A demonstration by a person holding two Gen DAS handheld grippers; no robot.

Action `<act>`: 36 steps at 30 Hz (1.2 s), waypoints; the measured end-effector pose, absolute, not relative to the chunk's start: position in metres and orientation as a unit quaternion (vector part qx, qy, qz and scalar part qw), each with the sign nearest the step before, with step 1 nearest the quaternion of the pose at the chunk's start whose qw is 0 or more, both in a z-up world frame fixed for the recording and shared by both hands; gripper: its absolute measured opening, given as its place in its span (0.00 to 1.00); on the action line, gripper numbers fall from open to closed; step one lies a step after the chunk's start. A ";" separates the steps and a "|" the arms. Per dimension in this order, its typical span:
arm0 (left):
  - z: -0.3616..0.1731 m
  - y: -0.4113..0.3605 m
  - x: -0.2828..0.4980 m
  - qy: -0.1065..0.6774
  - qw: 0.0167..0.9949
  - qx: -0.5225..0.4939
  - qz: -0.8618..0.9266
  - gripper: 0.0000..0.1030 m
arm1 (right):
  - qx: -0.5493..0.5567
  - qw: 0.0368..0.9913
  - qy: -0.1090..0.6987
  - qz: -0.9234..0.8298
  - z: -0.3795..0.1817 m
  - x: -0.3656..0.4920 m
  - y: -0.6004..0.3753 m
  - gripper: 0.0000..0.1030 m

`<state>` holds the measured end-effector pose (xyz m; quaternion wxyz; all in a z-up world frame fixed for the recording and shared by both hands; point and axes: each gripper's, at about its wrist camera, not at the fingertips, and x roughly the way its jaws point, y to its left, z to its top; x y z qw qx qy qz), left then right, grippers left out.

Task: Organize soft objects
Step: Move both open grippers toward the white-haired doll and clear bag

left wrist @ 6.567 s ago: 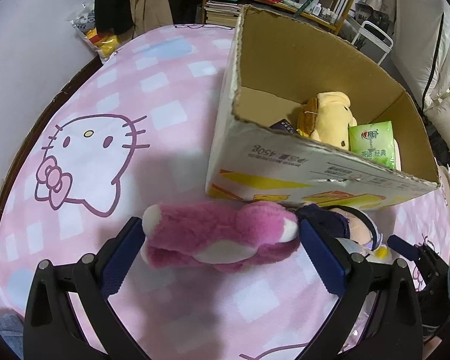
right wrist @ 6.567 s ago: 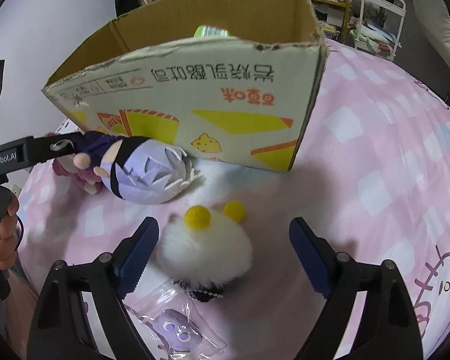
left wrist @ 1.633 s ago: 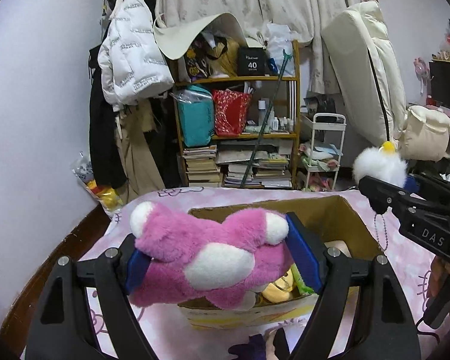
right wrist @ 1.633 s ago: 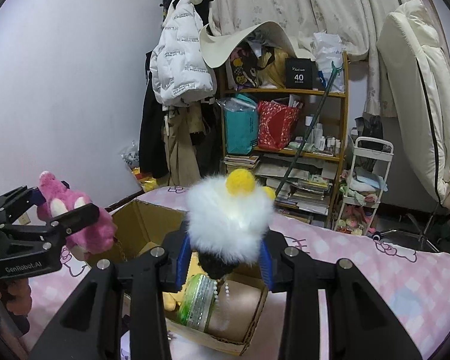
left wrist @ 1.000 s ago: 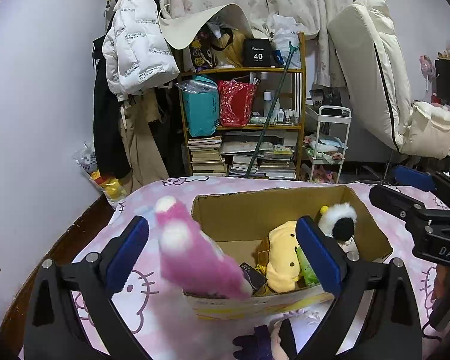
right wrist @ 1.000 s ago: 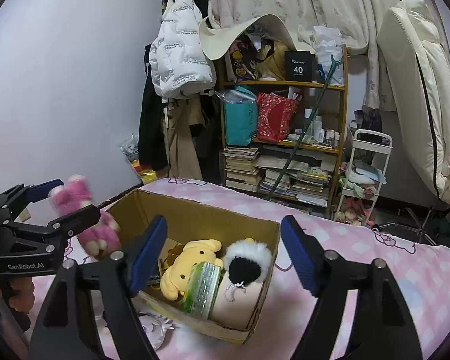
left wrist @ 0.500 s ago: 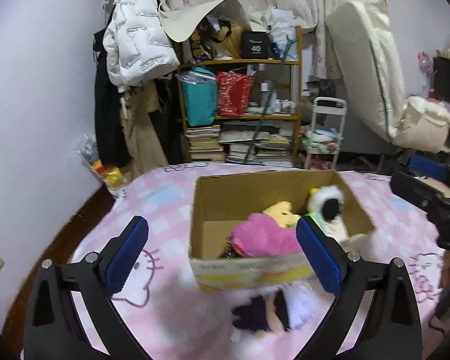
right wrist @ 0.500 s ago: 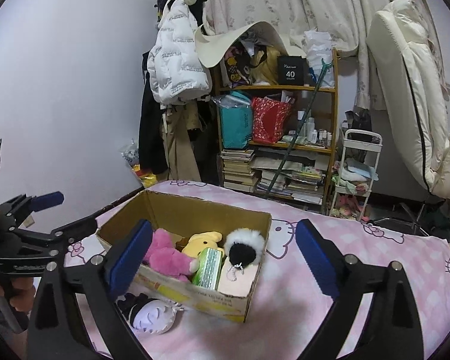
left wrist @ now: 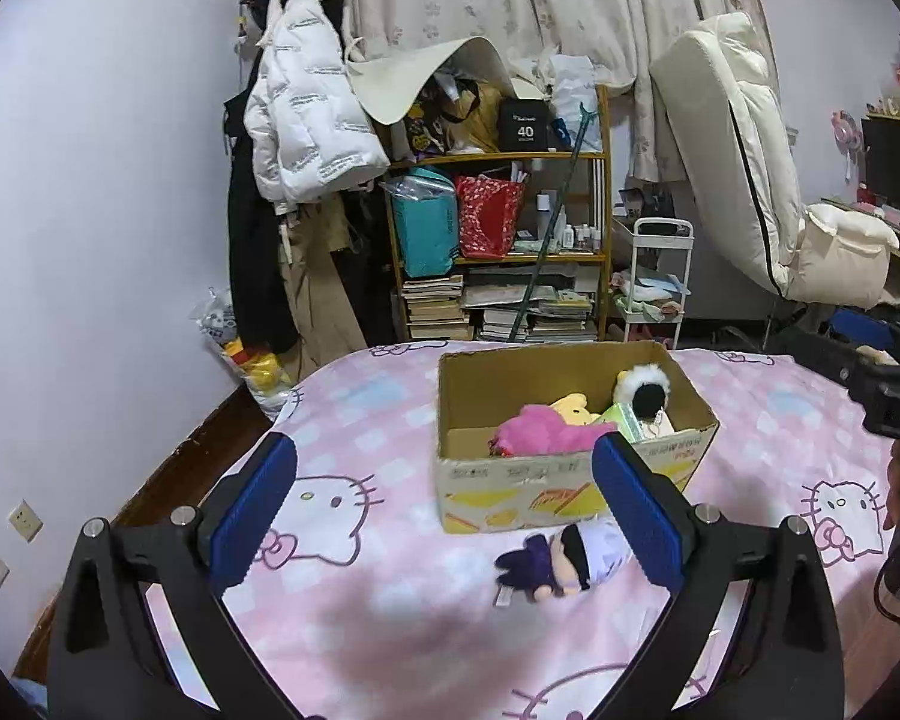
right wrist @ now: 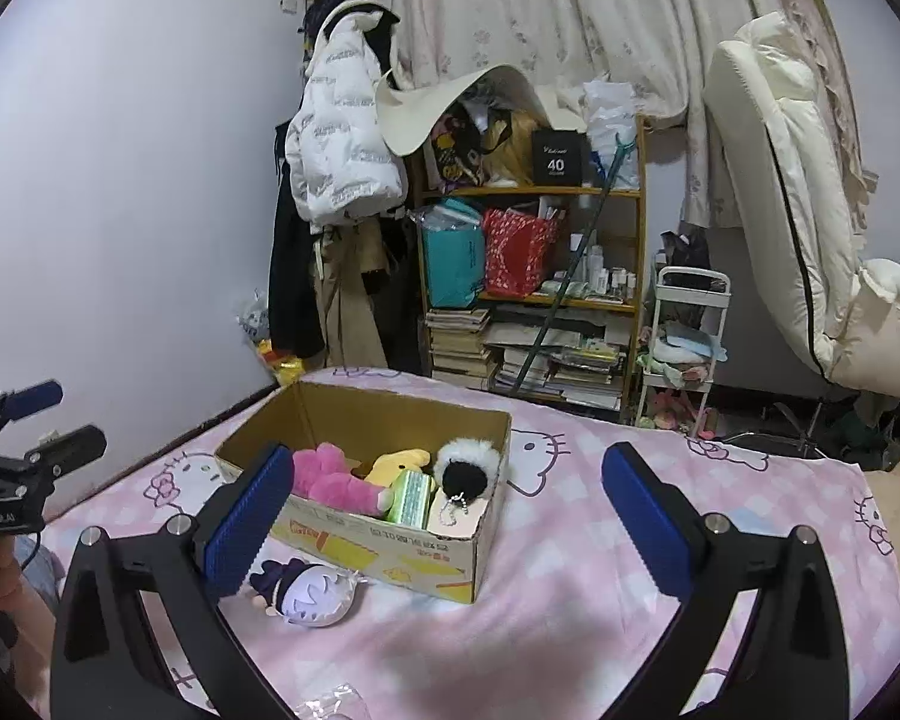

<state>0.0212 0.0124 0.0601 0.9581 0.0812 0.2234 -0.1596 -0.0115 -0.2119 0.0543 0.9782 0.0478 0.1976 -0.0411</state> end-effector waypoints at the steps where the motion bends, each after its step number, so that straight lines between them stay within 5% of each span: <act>1: 0.061 0.015 0.018 0.224 0.958 0.079 -0.160 0.95 | 0.049 0.979 0.196 -0.042 0.056 -0.014 -0.212 1.00; 36: 0.027 -0.017 0.023 0.301 0.916 0.113 -0.242 0.95 | 0.037 0.961 0.272 -0.042 0.022 -0.014 -0.195 1.00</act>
